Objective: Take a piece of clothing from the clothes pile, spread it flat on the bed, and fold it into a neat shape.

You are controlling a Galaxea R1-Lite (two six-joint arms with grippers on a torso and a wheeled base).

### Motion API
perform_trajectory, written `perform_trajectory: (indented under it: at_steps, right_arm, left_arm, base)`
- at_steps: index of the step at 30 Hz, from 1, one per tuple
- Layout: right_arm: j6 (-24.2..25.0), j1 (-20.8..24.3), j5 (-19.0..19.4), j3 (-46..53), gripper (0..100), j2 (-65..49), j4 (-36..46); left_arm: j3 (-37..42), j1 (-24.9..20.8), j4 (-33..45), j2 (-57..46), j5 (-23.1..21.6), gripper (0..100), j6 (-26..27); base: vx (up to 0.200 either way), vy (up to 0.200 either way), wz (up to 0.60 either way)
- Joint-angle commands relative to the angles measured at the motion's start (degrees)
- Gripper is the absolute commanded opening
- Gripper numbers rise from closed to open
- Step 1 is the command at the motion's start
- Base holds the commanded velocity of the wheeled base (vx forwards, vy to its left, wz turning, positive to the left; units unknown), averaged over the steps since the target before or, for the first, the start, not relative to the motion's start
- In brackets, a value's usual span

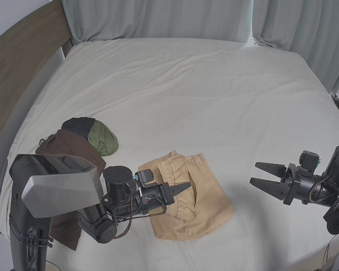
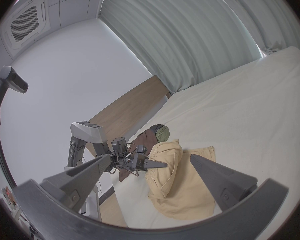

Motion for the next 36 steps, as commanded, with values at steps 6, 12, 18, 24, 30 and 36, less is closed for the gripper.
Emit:
perform_trajectory:
  at_steps: [6,12,18,24,30,36]
  right_arm:
    - [0.0,0.0,0.0,-0.2,100,-0.2,0.0]
    - [0.0,0.0,0.0,-0.1,100,-0.2,0.0]
    - [-0.2,0.0,0.0,0.1,100,-0.1,0.0]
    - [-0.2,0.2,0.0,0.2,100,0.0,0.0]
    - [-0.2,0.2,0.0,0.3,100,0.0,0.1]
    - [-0.3,0.3,0.0,0.5,100,0.1,0.1]
  left_arm:
    - [0.1,-0.8,-0.5,1.0,0.7,100,0.5]
    - [0.0,-0.7,-0.8,1.6,0.9,100,2.0]
    - [2.9,-0.3,-1.1,-0.1,2.9,100,5.2]
    - [6.4,0.1,-1.1,-3.4,3.0,100,8.7]
    - [11.7,2.2,-1.2,-6.8,3.1,100,13.2]
    - [19.0,7.9,-1.4,-9.2,3.1,100,25.1]
  base:
    - [0.0,0.0,0.0]
    - [0.0,0.0,0.0]
    - [0.0,0.0,0.0]
    - [0.0,0.0,0.0]
    - [0.0,0.0,0.0]
    - [0.0,0.0,0.0]
